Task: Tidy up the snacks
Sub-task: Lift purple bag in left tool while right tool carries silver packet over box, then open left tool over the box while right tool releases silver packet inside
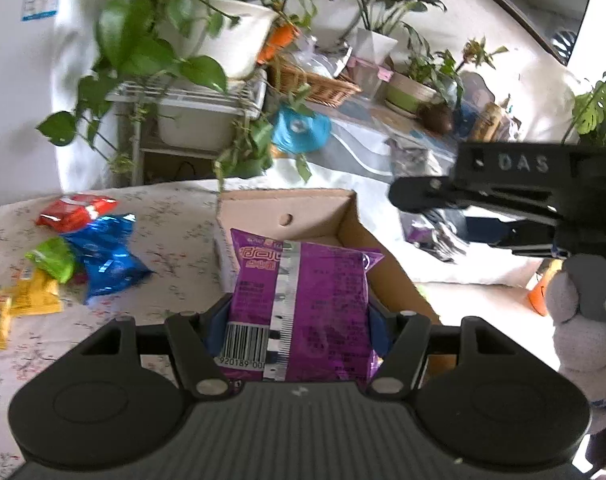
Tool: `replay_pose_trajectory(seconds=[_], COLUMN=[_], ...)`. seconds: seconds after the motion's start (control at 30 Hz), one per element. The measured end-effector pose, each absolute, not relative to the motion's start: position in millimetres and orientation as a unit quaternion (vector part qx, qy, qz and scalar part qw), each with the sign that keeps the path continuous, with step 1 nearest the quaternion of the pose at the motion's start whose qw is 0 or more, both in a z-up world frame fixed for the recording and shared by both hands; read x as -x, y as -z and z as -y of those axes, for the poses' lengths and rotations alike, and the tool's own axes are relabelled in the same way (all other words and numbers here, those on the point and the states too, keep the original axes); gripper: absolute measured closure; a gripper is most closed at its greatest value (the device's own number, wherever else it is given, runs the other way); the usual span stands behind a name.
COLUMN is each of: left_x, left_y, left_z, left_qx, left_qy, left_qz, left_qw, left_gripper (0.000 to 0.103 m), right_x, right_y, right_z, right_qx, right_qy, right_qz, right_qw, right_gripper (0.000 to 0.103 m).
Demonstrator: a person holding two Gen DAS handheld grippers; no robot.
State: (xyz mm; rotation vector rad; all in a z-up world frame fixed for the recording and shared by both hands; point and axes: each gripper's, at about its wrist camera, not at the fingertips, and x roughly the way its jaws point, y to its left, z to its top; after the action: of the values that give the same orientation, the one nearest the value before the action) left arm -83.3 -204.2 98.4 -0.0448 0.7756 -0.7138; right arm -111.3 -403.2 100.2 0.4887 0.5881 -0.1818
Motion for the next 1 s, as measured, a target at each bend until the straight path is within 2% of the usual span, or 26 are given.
replay_pose_trajectory(seconds=[0.37,0.47,0.5,0.6,1.0], left_x=[78.4,81.2,82.9,84.5,76.8], left_y=[-76.4,-78.6,-80.3,-82.0,-77.0], left_z=[253.7,257.5,256.6,253.8,216.7], left_qx=[-0.011,-0.014,-0.012,-0.012,-0.005], left_qy=[0.348,0.347,0.347,0.348,0.318], left_qz=[-0.405,-0.399,-0.395,-0.394,-0.409], left_qw=[0.846,0.849,0.851,0.851,0.856], left_gripper=[0.038,0.025,0.022,0.022,0.022], right_x=[98.4,97.3,98.1,99.8,87.9], right_y=[-85.7,-82.9,-82.8,-83.3,-84.4], right_z=[424.0,427.0,427.9,429.0,415.4], right_qx=[-0.283,-0.299,-0.306,-0.321,-0.305], right_qy=[0.124,0.139,0.139,0.137,0.115], right_qz=[-0.310,-0.309,-0.306,-0.299,-0.306], right_qw=[0.899,0.892,0.891,0.888,0.894], right_gripper=[0.037,0.032,0.027,0.023,0.020])
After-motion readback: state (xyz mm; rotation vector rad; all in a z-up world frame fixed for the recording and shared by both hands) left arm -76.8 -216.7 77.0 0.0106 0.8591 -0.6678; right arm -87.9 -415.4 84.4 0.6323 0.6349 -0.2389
